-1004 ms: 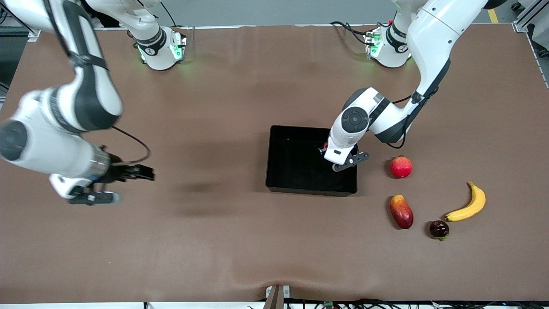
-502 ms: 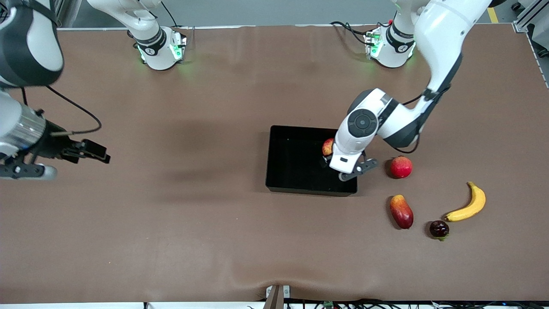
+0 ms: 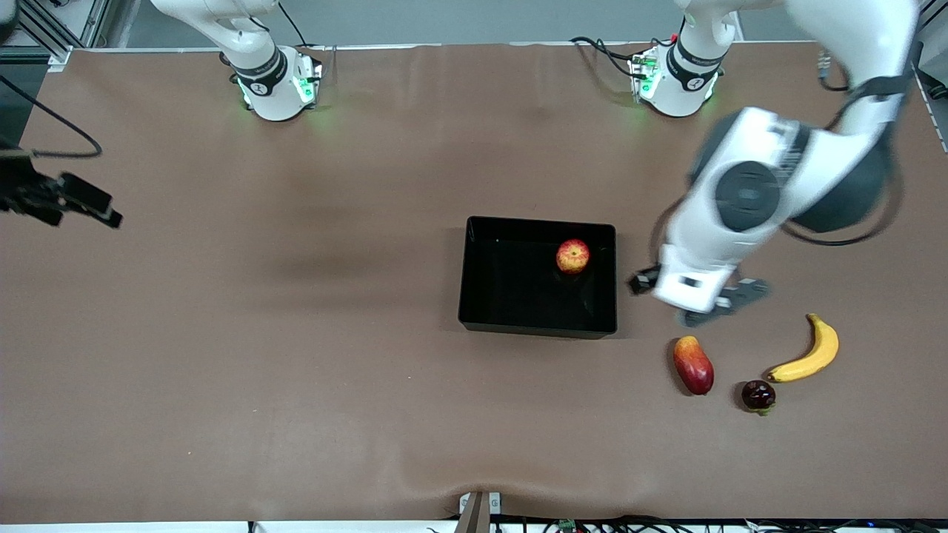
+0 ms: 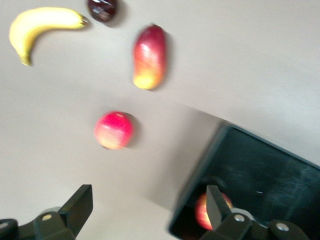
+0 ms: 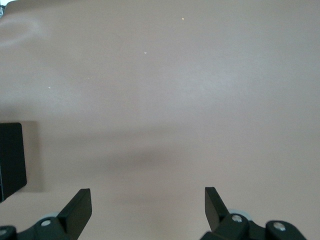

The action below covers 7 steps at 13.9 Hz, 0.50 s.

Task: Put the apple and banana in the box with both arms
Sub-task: 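Move the left gripper from the tray to the yellow banana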

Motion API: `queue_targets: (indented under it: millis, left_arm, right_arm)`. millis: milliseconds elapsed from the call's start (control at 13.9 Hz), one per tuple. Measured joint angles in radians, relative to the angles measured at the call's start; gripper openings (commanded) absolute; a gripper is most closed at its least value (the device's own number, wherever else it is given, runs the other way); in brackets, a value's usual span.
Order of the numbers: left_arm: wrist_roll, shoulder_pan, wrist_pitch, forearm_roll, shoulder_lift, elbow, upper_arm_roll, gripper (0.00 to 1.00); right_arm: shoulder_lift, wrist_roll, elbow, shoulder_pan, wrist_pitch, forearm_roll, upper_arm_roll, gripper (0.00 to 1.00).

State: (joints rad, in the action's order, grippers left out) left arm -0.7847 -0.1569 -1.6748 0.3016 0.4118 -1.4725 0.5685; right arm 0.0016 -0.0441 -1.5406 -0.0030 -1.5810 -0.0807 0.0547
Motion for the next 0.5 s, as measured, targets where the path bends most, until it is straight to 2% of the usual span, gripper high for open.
queue_targets:
  millis: [215, 502]
  left_arm:
    - [0.177, -0.129, 0.044, -0.012, -0.008, 0.000, 0.000, 1.00]
    - [0.330, -0.224, 0.051, -0.012, 0.004, -0.013, -0.003, 1.00]
  right_arm:
    - [-0.029, 0.000, 0.000, -0.008, 0.040, 0.006, 0.003, 1.00]
    - [-0.038, 0.000, -0.001, -0.008, 0.062, 0.007, 0.004, 1.00]
